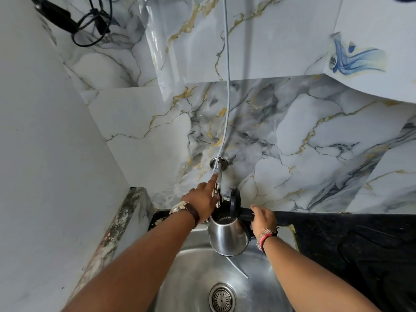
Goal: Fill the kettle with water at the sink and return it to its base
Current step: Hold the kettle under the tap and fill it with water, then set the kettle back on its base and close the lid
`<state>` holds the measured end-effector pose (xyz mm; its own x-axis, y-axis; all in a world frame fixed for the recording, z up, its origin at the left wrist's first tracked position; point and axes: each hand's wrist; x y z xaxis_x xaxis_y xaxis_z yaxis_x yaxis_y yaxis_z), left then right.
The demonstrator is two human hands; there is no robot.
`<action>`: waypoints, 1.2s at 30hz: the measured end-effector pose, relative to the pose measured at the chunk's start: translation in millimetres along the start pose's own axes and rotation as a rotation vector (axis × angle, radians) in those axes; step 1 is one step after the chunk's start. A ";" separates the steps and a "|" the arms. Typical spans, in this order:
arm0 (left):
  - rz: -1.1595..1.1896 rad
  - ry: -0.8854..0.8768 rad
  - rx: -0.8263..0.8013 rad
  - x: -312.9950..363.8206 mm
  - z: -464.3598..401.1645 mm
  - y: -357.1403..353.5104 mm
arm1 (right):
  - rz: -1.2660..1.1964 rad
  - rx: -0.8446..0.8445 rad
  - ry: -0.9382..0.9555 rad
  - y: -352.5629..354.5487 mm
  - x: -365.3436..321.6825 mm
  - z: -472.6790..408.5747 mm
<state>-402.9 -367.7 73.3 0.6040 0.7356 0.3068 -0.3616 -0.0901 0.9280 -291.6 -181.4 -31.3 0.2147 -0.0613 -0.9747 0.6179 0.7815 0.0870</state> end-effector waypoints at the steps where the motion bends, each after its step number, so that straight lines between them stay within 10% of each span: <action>1: -0.022 0.009 0.055 1.8 6.4 -2.6 | 0.011 -0.003 0.004 1.5 1.7 -0.1; 16: -0.232 -0.385 0.105 109.8 63.3 -70.9 | -0.058 0.104 -0.064 70.3 42.8 79.6; 36: 0.282 -0.499 0.166 458.4 39.4 -204.6 | -0.218 0.243 -0.028 480.2 15.9 94.4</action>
<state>-24.1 -38.6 32.4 0.7758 0.2675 0.5715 -0.4653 -0.3692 0.8044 79.9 134.2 14.3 0.0765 -0.2303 -0.9701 0.8134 0.5771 -0.0729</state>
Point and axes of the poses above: each hand's wrist, its own z-axis away from the middle knuckle, its own y-axis out of the back of the hand, x = y × z, and after that the axes turned 11 degrees about -x, right-handed
